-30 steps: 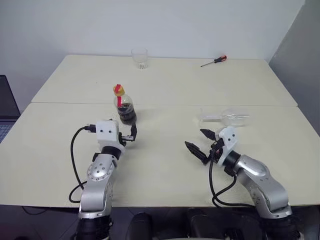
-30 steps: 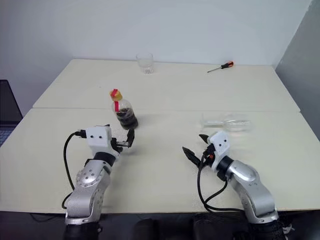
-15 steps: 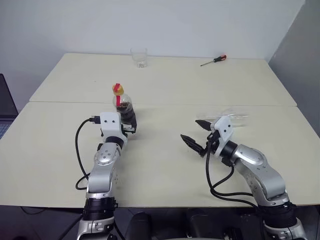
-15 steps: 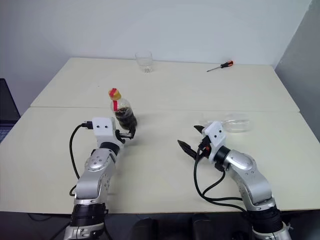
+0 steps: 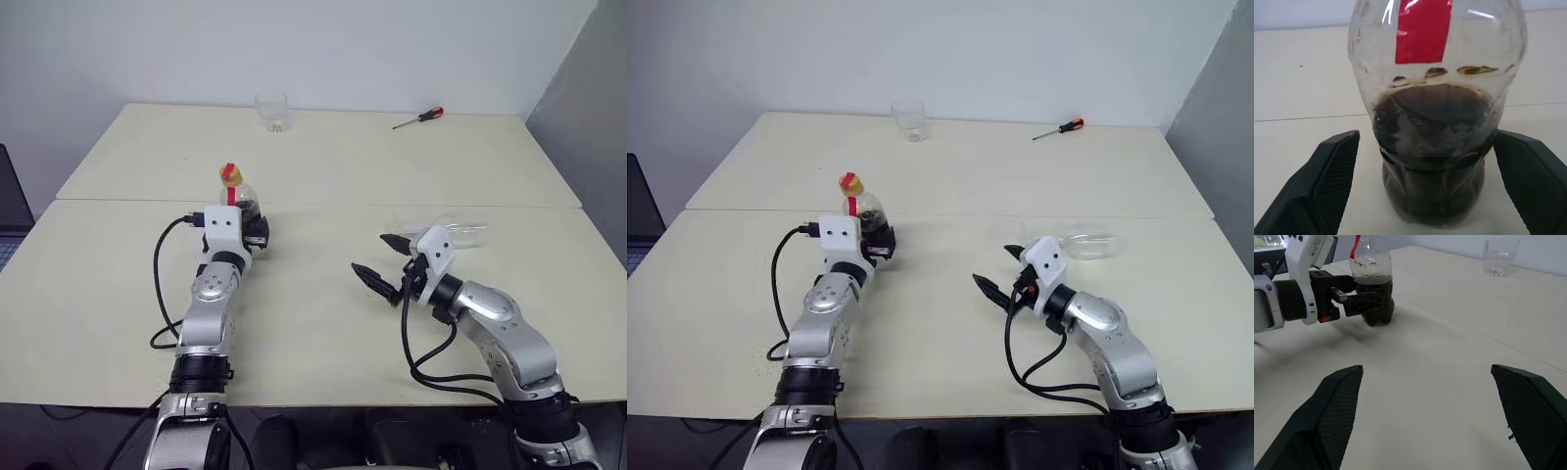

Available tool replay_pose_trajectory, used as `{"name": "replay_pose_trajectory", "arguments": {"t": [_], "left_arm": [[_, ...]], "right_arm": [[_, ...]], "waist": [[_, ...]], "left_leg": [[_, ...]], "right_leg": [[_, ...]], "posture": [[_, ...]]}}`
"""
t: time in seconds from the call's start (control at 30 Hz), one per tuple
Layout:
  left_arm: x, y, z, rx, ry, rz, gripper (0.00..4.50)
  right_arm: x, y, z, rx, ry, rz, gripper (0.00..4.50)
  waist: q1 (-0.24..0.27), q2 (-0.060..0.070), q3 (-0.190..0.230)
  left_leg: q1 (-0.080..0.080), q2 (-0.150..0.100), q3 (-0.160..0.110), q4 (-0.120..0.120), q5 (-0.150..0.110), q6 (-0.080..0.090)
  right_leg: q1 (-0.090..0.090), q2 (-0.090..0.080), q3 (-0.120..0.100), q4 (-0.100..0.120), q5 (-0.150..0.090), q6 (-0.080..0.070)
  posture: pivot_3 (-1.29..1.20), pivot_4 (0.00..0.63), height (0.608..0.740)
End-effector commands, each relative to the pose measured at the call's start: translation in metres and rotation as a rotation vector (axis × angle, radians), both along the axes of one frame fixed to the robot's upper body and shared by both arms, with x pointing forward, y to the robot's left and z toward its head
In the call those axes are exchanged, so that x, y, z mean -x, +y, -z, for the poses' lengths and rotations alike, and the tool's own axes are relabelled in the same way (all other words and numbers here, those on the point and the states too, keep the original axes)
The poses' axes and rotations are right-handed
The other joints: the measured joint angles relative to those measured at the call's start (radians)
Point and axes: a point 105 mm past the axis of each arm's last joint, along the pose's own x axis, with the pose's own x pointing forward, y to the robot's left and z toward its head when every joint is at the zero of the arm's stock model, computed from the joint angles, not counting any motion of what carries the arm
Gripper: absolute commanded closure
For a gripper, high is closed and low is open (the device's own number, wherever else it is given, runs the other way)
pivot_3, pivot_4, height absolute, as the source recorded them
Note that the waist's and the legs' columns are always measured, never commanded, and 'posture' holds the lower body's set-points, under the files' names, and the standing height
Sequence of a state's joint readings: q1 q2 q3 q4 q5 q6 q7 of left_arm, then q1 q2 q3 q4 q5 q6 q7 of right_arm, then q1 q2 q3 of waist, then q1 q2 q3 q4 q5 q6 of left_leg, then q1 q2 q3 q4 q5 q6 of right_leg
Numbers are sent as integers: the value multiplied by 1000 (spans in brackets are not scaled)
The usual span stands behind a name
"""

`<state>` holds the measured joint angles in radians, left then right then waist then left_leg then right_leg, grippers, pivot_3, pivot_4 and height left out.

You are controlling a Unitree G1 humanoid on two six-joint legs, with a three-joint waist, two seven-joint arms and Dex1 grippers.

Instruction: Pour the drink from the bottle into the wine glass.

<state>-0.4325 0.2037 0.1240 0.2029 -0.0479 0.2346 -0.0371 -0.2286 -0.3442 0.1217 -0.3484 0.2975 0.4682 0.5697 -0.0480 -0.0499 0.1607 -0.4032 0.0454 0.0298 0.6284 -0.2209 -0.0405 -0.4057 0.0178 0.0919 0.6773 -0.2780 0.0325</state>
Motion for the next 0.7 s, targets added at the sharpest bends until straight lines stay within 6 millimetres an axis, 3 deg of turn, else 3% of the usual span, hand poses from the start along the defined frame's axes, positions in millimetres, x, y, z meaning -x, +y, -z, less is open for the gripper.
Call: {"name": "replay_pose_trajectory", "arguments": {"t": [0.03,0.7], "left_arm": [[-7,0,-20,-31,-77,16,0],[-20,-2,-26,-95,-117,49,0]], "right_arm": [[2,3,-11,-7,-47,-19,25],[1,7,-13,13,-55,-43,25]], "waist": [[0,0,0],[0,0,0]], "left_leg": [[0,0,0,0,0,0],[0,0,0,0,0,0]], "right_leg": [[0,0,0,0,0,0],[0,0,-2,1,0,0]], "posture": [[0,150,740],[0,150,740]]}}
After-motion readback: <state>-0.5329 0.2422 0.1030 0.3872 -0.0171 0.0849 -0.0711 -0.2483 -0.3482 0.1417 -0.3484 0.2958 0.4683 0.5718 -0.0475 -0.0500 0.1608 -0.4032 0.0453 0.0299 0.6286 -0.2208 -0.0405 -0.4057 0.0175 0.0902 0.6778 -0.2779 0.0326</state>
